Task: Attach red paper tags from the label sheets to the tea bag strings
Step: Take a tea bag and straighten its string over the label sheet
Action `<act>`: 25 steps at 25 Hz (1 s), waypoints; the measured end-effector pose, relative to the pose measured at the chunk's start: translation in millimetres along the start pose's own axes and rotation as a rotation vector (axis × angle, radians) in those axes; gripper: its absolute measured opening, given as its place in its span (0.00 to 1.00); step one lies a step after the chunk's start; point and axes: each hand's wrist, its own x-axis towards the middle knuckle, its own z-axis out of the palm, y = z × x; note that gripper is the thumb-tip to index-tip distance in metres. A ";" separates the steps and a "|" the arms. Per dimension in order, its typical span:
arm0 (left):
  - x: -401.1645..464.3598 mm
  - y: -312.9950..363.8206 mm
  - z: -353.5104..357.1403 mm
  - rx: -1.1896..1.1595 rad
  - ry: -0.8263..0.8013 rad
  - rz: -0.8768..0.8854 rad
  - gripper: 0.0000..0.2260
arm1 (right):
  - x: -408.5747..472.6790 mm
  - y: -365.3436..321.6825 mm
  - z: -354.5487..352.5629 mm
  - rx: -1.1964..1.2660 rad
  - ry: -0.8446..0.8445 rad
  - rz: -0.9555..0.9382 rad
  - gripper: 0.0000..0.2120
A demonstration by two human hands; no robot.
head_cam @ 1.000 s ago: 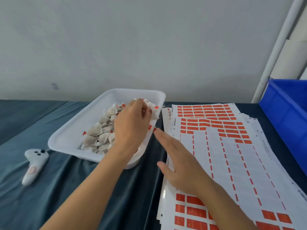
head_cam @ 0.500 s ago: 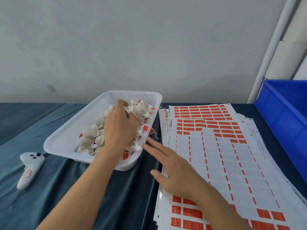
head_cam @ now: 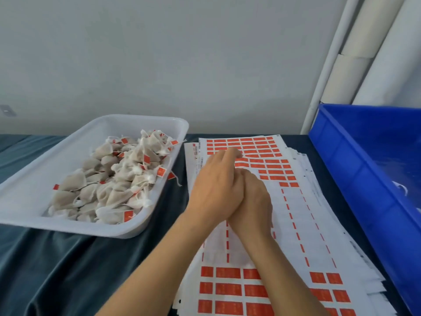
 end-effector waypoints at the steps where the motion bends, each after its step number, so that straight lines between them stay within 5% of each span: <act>1: -1.7 1.6 17.0 -0.087 -0.038 -0.054 0.09 | 4.7 6.7 -4.2 -0.066 0.026 0.065 0.17; 6: -12.7 -13.3 60.6 -0.494 -0.070 -0.314 0.08 | 19.3 29.6 -7.3 -0.264 -0.109 0.223 0.16; 15: -15.6 -24.3 67.5 -0.302 -0.241 -0.209 0.10 | 58.5 22.5 -57.5 0.016 -0.300 0.358 0.09; 21: -16.8 -16.6 67.1 -0.269 -0.295 -0.216 0.11 | 109.5 43.8 -172.8 -0.276 0.079 0.201 0.12; 25: -16.6 -18.5 68.6 -0.269 -0.294 -0.213 0.11 | 131.5 82.9 -236.1 -0.643 -0.082 0.478 0.10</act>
